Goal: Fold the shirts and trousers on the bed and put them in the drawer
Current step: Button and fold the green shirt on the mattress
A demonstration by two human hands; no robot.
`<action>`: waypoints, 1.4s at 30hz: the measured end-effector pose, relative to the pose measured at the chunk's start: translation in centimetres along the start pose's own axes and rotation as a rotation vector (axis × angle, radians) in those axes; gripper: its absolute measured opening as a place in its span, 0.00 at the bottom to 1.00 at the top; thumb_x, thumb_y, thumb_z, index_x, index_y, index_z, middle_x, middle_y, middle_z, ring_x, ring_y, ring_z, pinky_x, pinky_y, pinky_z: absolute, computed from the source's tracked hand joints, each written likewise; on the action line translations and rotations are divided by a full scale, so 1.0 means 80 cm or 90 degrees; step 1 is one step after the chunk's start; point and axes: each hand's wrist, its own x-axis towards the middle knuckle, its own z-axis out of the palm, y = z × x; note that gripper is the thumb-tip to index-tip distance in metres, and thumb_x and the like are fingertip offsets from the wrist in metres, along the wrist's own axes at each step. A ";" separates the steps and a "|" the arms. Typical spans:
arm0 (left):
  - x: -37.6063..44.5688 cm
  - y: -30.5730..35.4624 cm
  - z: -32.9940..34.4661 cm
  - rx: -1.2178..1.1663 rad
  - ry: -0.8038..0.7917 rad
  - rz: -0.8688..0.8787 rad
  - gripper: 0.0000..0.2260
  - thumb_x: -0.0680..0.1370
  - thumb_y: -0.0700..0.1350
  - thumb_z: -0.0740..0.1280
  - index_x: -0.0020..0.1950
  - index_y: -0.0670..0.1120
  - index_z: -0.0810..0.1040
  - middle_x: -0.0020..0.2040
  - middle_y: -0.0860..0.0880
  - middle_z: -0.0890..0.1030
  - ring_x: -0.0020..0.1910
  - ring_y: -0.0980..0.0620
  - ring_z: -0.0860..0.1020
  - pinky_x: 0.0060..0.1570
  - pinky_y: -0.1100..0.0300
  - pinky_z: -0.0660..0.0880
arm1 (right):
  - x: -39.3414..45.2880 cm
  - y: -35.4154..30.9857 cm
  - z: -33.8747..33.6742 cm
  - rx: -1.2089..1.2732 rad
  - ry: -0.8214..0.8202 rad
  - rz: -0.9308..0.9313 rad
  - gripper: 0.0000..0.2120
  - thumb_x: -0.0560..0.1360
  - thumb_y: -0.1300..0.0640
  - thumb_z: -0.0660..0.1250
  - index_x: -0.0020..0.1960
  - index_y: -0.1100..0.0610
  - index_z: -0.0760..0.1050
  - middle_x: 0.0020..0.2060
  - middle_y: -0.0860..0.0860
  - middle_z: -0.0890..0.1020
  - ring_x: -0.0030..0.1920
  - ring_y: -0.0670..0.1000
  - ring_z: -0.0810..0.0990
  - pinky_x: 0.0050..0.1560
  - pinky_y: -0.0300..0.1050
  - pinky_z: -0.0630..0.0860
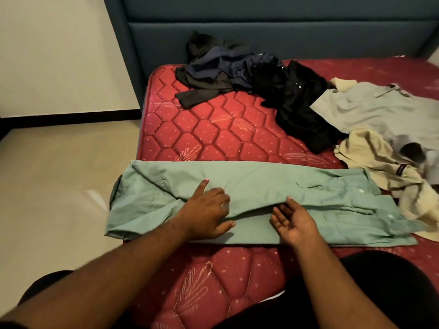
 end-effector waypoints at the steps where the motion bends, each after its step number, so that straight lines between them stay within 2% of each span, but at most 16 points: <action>1: 0.015 0.003 -0.002 -0.062 -0.045 -0.035 0.24 0.75 0.65 0.60 0.59 0.50 0.78 0.68 0.46 0.73 0.70 0.45 0.69 0.70 0.37 0.60 | 0.004 -0.010 -0.001 0.028 0.010 -0.021 0.08 0.78 0.50 0.65 0.49 0.56 0.74 0.48 0.50 0.78 0.45 0.51 0.77 0.49 0.49 0.75; 3: 0.043 0.016 -0.002 -0.111 -0.238 -0.076 0.32 0.75 0.67 0.61 0.76 0.54 0.61 0.80 0.48 0.54 0.77 0.44 0.55 0.71 0.35 0.55 | 0.010 -0.025 -0.005 0.078 0.038 -0.034 0.10 0.78 0.48 0.65 0.52 0.54 0.74 0.55 0.50 0.78 0.44 0.51 0.77 0.54 0.49 0.73; 4: 0.053 0.022 -0.001 -0.083 -0.310 -0.056 0.31 0.77 0.64 0.60 0.77 0.56 0.57 0.80 0.49 0.52 0.77 0.43 0.54 0.70 0.35 0.55 | 0.012 -0.032 -0.009 0.093 0.053 -0.041 0.10 0.78 0.49 0.65 0.54 0.54 0.74 0.57 0.51 0.78 0.43 0.50 0.77 0.52 0.48 0.73; 8: 0.055 0.011 -0.016 -0.107 -0.237 -0.069 0.19 0.81 0.53 0.55 0.72 0.56 0.67 0.68 0.52 0.74 0.69 0.50 0.70 0.69 0.43 0.57 | 0.018 -0.054 -0.024 0.072 0.074 -0.093 0.10 0.78 0.61 0.64 0.59 0.57 0.75 0.55 0.54 0.80 0.43 0.52 0.80 0.38 0.47 0.75; 11: 0.042 0.007 -0.015 -0.031 -0.282 -0.036 0.34 0.74 0.69 0.44 0.78 0.57 0.55 0.76 0.54 0.64 0.76 0.51 0.61 0.71 0.38 0.54 | 0.027 -0.073 -0.027 0.102 0.066 -0.079 0.15 0.76 0.56 0.68 0.62 0.55 0.74 0.54 0.53 0.81 0.45 0.54 0.80 0.44 0.51 0.76; 13: 0.038 0.016 -0.002 -0.005 -0.318 -0.010 0.33 0.74 0.67 0.48 0.77 0.55 0.58 0.77 0.52 0.61 0.76 0.48 0.60 0.70 0.36 0.56 | 0.039 -0.087 -0.031 0.145 0.101 -0.072 0.17 0.74 0.51 0.71 0.60 0.56 0.75 0.52 0.54 0.82 0.47 0.56 0.82 0.41 0.53 0.79; 17: 0.028 0.003 0.006 -0.047 -0.122 0.046 0.19 0.72 0.46 0.54 0.54 0.50 0.82 0.57 0.50 0.83 0.54 0.50 0.82 0.49 0.43 0.79 | 0.107 -0.123 -0.078 0.205 0.164 -0.094 0.25 0.62 0.52 0.77 0.57 0.56 0.77 0.55 0.60 0.82 0.50 0.62 0.83 0.39 0.59 0.82; 20: 0.009 -0.007 0.003 -0.184 -0.005 0.035 0.15 0.70 0.44 0.59 0.51 0.49 0.81 0.53 0.53 0.84 0.44 0.56 0.81 0.46 0.63 0.75 | 0.095 -0.146 -0.100 0.116 0.182 -0.132 0.17 0.69 0.62 0.69 0.57 0.62 0.76 0.62 0.62 0.76 0.59 0.64 0.77 0.52 0.52 0.79; 24: 0.004 -0.003 0.008 -0.137 0.015 0.098 0.13 0.74 0.47 0.58 0.50 0.48 0.82 0.51 0.51 0.84 0.47 0.54 0.82 0.43 0.61 0.79 | 0.123 -0.161 -0.142 0.101 0.278 -0.152 0.26 0.66 0.68 0.68 0.63 0.55 0.75 0.59 0.55 0.79 0.49 0.57 0.80 0.32 0.48 0.79; 29: 0.025 0.010 -0.001 -0.123 0.119 0.076 0.17 0.76 0.52 0.61 0.30 0.47 0.73 0.27 0.50 0.75 0.25 0.47 0.75 0.24 0.60 0.71 | 0.175 -0.161 -0.173 0.049 0.338 -0.149 0.22 0.60 0.62 0.68 0.54 0.53 0.77 0.60 0.51 0.76 0.48 0.55 0.77 0.47 0.56 0.76; 31: 0.055 0.008 -0.002 -0.126 0.182 -0.002 0.18 0.77 0.55 0.59 0.34 0.47 0.78 0.31 0.47 0.79 0.29 0.44 0.79 0.29 0.57 0.74 | 0.128 -0.160 -0.141 0.074 0.380 -0.155 0.27 0.62 0.65 0.68 0.60 0.51 0.75 0.62 0.52 0.74 0.53 0.58 0.75 0.56 0.61 0.73; 33: 0.081 -0.011 0.006 -0.173 0.050 -0.180 0.22 0.78 0.60 0.56 0.60 0.47 0.79 0.60 0.42 0.80 0.58 0.41 0.79 0.53 0.46 0.76 | 0.097 -0.159 -0.123 0.092 0.391 -0.129 0.25 0.70 0.65 0.66 0.66 0.53 0.71 0.62 0.51 0.70 0.56 0.56 0.72 0.60 0.54 0.71; 35: 0.077 -0.030 0.028 -0.175 -0.206 -0.306 0.34 0.77 0.70 0.51 0.79 0.56 0.53 0.80 0.47 0.51 0.78 0.41 0.52 0.71 0.37 0.54 | 0.069 -0.149 -0.121 0.068 0.403 -0.181 0.21 0.75 0.63 0.63 0.68 0.58 0.69 0.64 0.54 0.71 0.54 0.54 0.71 0.54 0.39 0.72; 37: 0.059 -0.036 0.046 -0.159 -0.297 -0.325 0.37 0.72 0.75 0.43 0.78 0.63 0.41 0.80 0.51 0.40 0.78 0.43 0.40 0.73 0.35 0.42 | 0.053 -0.144 -0.119 0.045 0.353 -0.176 0.20 0.76 0.64 0.62 0.68 0.62 0.70 0.65 0.59 0.73 0.55 0.58 0.73 0.39 0.33 0.66; 38: 0.053 -0.035 0.048 -0.152 -0.300 -0.323 0.37 0.71 0.76 0.41 0.77 0.64 0.40 0.80 0.52 0.39 0.78 0.44 0.39 0.72 0.33 0.40 | 0.057 -0.145 -0.120 0.090 0.337 -0.177 0.21 0.77 0.63 0.61 0.69 0.62 0.68 0.66 0.59 0.73 0.58 0.59 0.74 0.39 0.35 0.66; 42: 0.074 -0.027 0.025 -0.102 -0.296 -0.326 0.36 0.74 0.74 0.45 0.78 0.61 0.44 0.80 0.52 0.40 0.78 0.42 0.39 0.65 0.26 0.38 | 0.059 -0.156 -0.107 -0.114 0.486 -0.288 0.37 0.73 0.56 0.68 0.77 0.51 0.54 0.71 0.56 0.67 0.64 0.57 0.72 0.61 0.53 0.72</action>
